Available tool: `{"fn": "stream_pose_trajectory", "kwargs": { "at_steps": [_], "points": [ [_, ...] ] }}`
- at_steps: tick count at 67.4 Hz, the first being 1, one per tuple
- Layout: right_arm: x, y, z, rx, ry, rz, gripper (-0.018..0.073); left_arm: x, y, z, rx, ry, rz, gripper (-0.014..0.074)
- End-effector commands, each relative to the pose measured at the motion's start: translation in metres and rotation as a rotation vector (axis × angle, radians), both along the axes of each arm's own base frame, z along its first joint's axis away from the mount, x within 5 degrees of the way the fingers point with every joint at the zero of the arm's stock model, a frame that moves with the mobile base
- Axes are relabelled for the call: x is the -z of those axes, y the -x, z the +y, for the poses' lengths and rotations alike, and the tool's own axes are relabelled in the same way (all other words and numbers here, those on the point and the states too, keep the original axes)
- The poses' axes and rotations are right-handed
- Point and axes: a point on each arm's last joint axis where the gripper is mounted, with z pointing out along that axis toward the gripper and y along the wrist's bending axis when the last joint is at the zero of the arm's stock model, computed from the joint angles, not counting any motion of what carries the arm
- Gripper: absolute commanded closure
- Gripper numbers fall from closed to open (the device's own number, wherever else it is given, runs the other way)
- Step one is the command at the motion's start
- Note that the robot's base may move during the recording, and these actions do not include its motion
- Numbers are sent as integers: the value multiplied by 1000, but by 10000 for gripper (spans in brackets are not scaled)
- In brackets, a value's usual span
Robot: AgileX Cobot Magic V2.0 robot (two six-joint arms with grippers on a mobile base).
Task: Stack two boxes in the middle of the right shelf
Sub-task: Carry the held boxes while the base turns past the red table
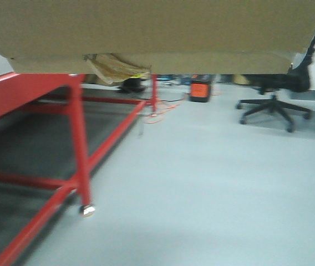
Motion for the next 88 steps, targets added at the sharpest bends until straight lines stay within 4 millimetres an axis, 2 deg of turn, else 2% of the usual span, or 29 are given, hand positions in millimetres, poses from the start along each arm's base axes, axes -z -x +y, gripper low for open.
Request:
{"fn": "stream_pose_trajectory", "kwargs": {
  "at_steps": [1,88],
  "points": [
    [-8,0,-7,36,19,-63,721,-9,5,2,10,13,-53,707],
    [-8,0,-7,36,19,-65,721,-10,5,2,9,10,-57,707]
  ]
}}
